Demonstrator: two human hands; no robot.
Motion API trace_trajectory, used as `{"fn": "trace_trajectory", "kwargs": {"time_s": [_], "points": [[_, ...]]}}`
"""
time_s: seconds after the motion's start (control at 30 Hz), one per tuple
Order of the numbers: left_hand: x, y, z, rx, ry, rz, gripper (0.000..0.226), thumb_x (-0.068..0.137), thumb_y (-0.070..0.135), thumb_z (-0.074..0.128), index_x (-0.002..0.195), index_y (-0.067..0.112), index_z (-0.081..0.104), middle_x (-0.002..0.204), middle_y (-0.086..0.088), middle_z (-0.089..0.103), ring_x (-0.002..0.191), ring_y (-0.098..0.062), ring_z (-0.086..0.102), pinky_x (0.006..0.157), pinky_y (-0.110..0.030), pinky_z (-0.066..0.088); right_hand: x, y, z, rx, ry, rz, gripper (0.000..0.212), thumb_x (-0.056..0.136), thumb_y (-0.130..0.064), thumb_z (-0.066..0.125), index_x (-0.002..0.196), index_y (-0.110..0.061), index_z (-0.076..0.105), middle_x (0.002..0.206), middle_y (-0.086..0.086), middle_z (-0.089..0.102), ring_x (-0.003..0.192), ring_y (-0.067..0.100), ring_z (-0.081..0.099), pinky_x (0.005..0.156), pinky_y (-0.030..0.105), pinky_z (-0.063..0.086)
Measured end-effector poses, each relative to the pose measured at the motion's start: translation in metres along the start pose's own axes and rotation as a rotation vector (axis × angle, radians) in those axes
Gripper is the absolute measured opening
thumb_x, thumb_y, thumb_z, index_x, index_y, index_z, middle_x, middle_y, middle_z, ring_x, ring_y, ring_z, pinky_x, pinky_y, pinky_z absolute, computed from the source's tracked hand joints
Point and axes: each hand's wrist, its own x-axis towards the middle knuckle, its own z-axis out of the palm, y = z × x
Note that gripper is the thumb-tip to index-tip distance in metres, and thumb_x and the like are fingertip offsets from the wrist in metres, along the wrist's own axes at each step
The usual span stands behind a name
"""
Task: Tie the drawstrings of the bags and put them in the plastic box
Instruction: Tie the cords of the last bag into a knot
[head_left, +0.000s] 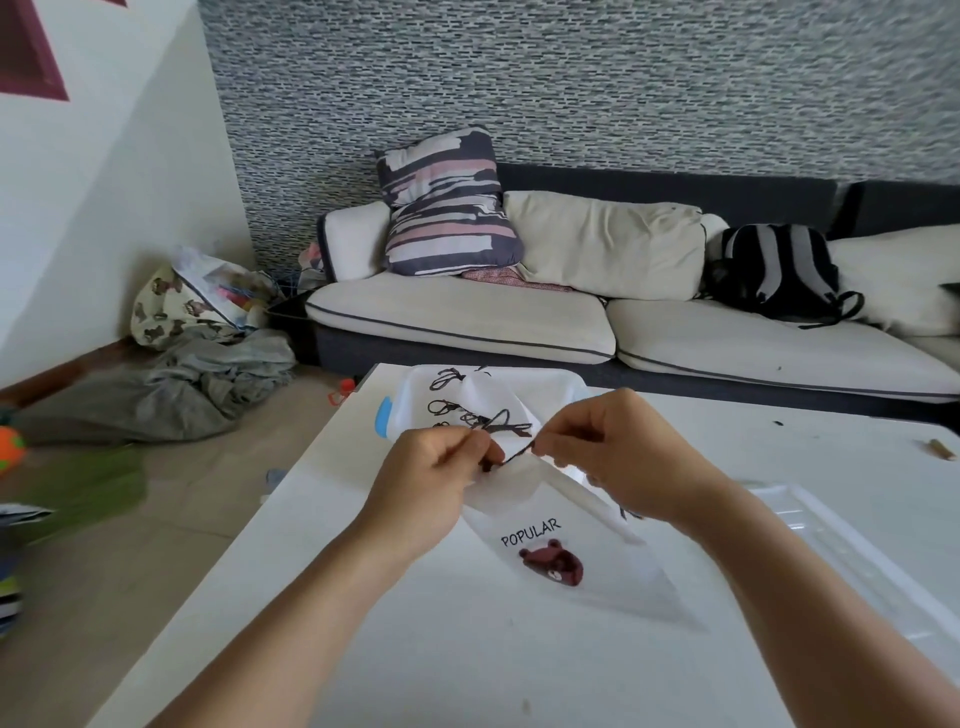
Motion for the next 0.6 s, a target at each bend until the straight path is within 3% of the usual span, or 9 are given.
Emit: {"fn": "trace_trajectory", "kwargs": {"time_s": [0.07,0.2,0.27,0.43,0.53,0.6], "points": [[0.000,-0.001,0.003,0.103,-0.024,0.082,0.034,0.103,0.018,0.051,0.076,0.020,0.071,0.071,0.014,0.068,0.068,0.001,0.058,0.064,-0.012,0.041,0.000,-0.005,0.003,0.006,0.038,-0.080,0.020,0.093,-0.026,0.069,0.078,-0.014,0.072,0.068,0.010,0.065,0.052,0.012,0.043,0.048,0.022,0.038],[-0.003,-0.001,0.008,0.142,-0.106,0.133,0.033,0.104,0.019,0.049,0.078,0.023,0.069,0.077,0.010,0.069,0.072,-0.003,0.059,0.066,-0.015,0.041,-0.005,-0.016,0.013,0.080,0.015,-0.195,0.019,0.097,-0.016,0.063,0.081,-0.011,0.072,0.067,-0.005,0.065,0.053,0.001,0.049,0.055,0.011,0.038],[-0.003,0.000,0.010,0.075,-0.105,0.105,0.036,0.104,0.021,0.050,0.074,0.022,0.068,0.069,0.013,0.065,0.064,-0.001,0.053,0.061,-0.014,0.038,-0.005,-0.015,0.020,0.083,0.004,-0.235,0.022,0.098,-0.012,0.058,0.080,-0.013,0.070,0.068,-0.006,0.067,0.060,0.003,0.054,0.061,0.015,0.043],[-0.001,0.000,0.006,-0.073,0.025,-0.033,0.035,0.102,0.021,0.053,0.075,0.019,0.076,0.072,0.006,0.069,0.058,0.000,0.050,0.056,-0.013,0.037,-0.003,-0.007,0.014,0.093,-0.001,-0.241,0.022,0.098,-0.015,0.061,0.080,-0.020,0.071,0.059,-0.009,0.054,0.055,0.011,0.040,0.054,0.025,0.034],[-0.002,0.002,0.004,-0.051,-0.047,-0.003,0.031,0.101,0.016,0.055,0.077,0.016,0.075,0.071,0.008,0.068,0.062,0.001,0.054,0.059,-0.011,0.039,-0.003,-0.009,0.015,0.112,-0.030,-0.273,0.017,0.097,-0.013,0.063,0.085,-0.017,0.075,0.073,-0.002,0.071,0.064,0.014,0.054,0.063,0.028,0.045],[-0.003,0.002,0.003,-0.023,-0.118,0.025,0.027,0.100,0.014,0.055,0.082,0.014,0.075,0.081,-0.007,0.071,0.071,-0.005,0.057,0.069,-0.017,0.042,-0.002,-0.010,0.021,0.155,0.008,-0.286,0.016,0.096,-0.008,0.064,0.084,-0.011,0.075,0.075,0.001,0.073,0.068,0.009,0.061,0.069,0.022,0.049]]}}
